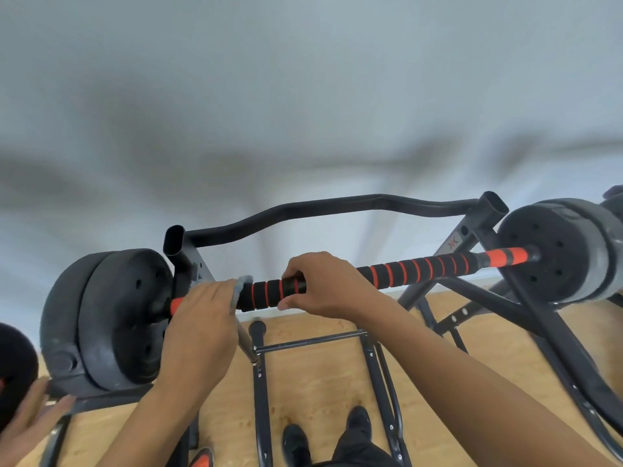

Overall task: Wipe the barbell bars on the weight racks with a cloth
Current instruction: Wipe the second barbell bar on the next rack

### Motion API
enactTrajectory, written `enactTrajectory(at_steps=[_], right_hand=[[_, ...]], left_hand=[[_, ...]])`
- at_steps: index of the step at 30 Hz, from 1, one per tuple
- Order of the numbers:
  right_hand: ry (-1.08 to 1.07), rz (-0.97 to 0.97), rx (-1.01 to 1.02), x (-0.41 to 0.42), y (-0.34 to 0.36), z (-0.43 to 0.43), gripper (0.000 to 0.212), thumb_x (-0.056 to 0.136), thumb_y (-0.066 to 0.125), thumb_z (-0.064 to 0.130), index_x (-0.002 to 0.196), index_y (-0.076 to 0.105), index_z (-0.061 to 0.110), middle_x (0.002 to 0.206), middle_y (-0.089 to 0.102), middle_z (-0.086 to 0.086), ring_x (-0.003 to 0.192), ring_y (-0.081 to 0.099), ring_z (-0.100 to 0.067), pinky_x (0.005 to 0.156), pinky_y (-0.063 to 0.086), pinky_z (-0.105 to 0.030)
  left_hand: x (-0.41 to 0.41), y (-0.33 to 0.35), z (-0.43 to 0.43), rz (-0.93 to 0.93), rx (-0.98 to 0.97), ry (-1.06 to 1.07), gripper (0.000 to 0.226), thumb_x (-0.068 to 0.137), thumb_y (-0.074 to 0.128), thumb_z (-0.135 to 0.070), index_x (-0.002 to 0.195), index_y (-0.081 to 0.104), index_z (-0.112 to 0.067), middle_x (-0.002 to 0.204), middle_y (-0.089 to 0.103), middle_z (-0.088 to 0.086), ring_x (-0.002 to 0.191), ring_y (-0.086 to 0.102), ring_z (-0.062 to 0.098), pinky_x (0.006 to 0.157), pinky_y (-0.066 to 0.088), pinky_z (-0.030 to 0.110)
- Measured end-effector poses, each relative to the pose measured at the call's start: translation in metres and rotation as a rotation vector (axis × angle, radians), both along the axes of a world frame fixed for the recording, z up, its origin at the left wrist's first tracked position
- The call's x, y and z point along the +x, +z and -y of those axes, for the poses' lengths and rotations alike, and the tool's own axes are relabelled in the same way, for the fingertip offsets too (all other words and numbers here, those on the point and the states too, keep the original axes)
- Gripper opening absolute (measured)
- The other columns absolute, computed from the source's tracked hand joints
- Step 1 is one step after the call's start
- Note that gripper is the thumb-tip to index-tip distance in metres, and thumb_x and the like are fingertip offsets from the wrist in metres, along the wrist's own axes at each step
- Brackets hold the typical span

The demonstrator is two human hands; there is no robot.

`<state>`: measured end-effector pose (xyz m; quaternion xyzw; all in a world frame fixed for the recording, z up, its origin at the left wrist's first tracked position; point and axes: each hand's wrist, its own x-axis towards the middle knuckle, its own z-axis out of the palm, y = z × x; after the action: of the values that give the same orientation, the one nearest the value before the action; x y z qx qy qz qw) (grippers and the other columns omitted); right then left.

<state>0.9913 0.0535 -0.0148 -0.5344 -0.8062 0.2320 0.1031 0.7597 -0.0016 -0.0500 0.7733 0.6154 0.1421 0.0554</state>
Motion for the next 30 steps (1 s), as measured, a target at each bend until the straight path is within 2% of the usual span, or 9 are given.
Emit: enactTrajectory(at_steps=[7, 14, 18, 20, 24, 26, 27, 29, 30], right_hand=[[0.051, 0.063, 0.181, -0.006, -0.007, 0.016, 0.051, 0.071, 0.086, 0.041, 0.097, 0.043, 0.033, 0.091, 0.051, 0.012, 0.084, 0.049, -0.010, 0.071, 0.038, -0.021], [0.089, 0.088, 0.232, -0.007, -0.010, 0.020, 0.055, 0.069, 0.087, 0.038, 0.097, 0.040, 0.032, 0.094, 0.051, 0.011, 0.086, 0.047, -0.012, 0.068, 0.042, -0.022], [0.096, 0.104, 0.252, -0.008, -0.011, 0.020, 0.056, 0.069, 0.087, 0.038, 0.095, 0.038, 0.033, 0.092, 0.049, 0.012, 0.085, 0.046, -0.012, 0.065, 0.040, -0.021], [0.100, 0.099, 0.234, -0.008, -0.009, 0.020, 0.054, 0.069, 0.087, 0.039, 0.094, 0.039, 0.033, 0.091, 0.050, 0.013, 0.085, 0.046, -0.012, 0.065, 0.042, -0.021], [0.102, 0.081, 0.175, -0.004, -0.007, 0.016, 0.052, 0.071, 0.086, 0.045, 0.092, 0.040, 0.034, 0.090, 0.051, 0.015, 0.083, 0.048, -0.010, 0.063, 0.034, -0.018], [0.106, 0.082, 0.137, -0.003, -0.005, 0.013, 0.051, 0.071, 0.086, 0.047, 0.091, 0.041, 0.034, 0.089, 0.052, 0.014, 0.083, 0.049, -0.010, 0.062, 0.033, -0.018], [0.106, 0.080, 0.114, -0.003, -0.003, 0.012, 0.051, 0.070, 0.086, 0.048, 0.090, 0.041, 0.034, 0.088, 0.052, 0.014, 0.082, 0.049, -0.010, 0.062, 0.034, -0.019], [0.092, 0.051, 0.048, -0.003, 0.001, 0.009, 0.050, 0.070, 0.087, 0.049, 0.088, 0.043, 0.033, 0.086, 0.052, 0.013, 0.080, 0.052, -0.010, 0.063, 0.036, -0.020], [0.084, 0.041, 0.016, -0.002, 0.003, 0.008, 0.050, 0.069, 0.087, 0.050, 0.088, 0.044, 0.033, 0.086, 0.053, 0.013, 0.079, 0.054, -0.010, 0.063, 0.037, -0.021]], left_hand=[[-0.024, -0.004, 0.022, -0.181, -0.008, 0.150, 0.044, 0.094, 0.070, -0.021, 0.135, 0.061, -0.010, 0.124, 0.068, 0.009, 0.123, 0.060, 0.030, 0.110, 0.047, 0.046], [0.016, -0.005, 0.028, 0.010, 0.061, 0.055, 0.060, 0.084, 0.067, 0.009, 0.140, 0.059, -0.008, 0.124, 0.067, 0.010, 0.119, 0.061, 0.031, 0.117, 0.042, 0.050], [-0.002, -0.009, 0.041, 0.040, 0.060, 0.014, 0.072, 0.088, 0.055, 0.009, 0.158, 0.040, -0.006, 0.159, 0.045, 0.010, 0.153, 0.021, 0.010, 0.129, 0.004, 0.026], [-0.014, -0.010, 0.049, 0.021, 0.027, -0.035, 0.078, 0.087, 0.052, 0.010, 0.161, 0.032, -0.007, 0.165, 0.035, 0.007, 0.158, 0.005, 0.005, 0.127, 0.002, 0.025], [-0.030, -0.012, 0.056, -0.004, -0.012, -0.058, 0.080, 0.086, 0.057, 0.006, 0.160, 0.032, -0.010, 0.167, 0.028, 0.003, 0.158, 0.002, 0.004, 0.125, -0.002, 0.019], [-0.029, -0.004, 0.061, 0.074, -0.022, -0.073, 0.078, 0.087, 0.068, 0.006, 0.156, 0.040, -0.014, 0.163, 0.033, -0.004, 0.155, 0.008, -0.003, 0.122, 0.003, 0.011], [-0.026, 0.005, 0.065, 0.139, -0.025, -0.057, 0.070, 0.091, 0.069, 0.004, 0.153, 0.047, -0.019, 0.158, 0.043, -0.008, 0.150, 0.023, -0.007, 0.120, 0.016, 0.010], [-0.018, 0.031, 0.073, 0.292, -0.115, 0.008, 0.048, 0.103, 0.061, -0.014, 0.140, 0.060, -0.044, 0.129, 0.070, -0.019, 0.114, 0.060, -0.006, 0.099, 0.048, 0.015], [-0.014, 0.041, 0.075, 0.393, -0.184, 0.023, 0.039, 0.104, 0.056, -0.028, 0.130, 0.061, -0.056, 0.112, 0.075, -0.025, 0.101, 0.066, -0.004, 0.087, 0.053, 0.017]])
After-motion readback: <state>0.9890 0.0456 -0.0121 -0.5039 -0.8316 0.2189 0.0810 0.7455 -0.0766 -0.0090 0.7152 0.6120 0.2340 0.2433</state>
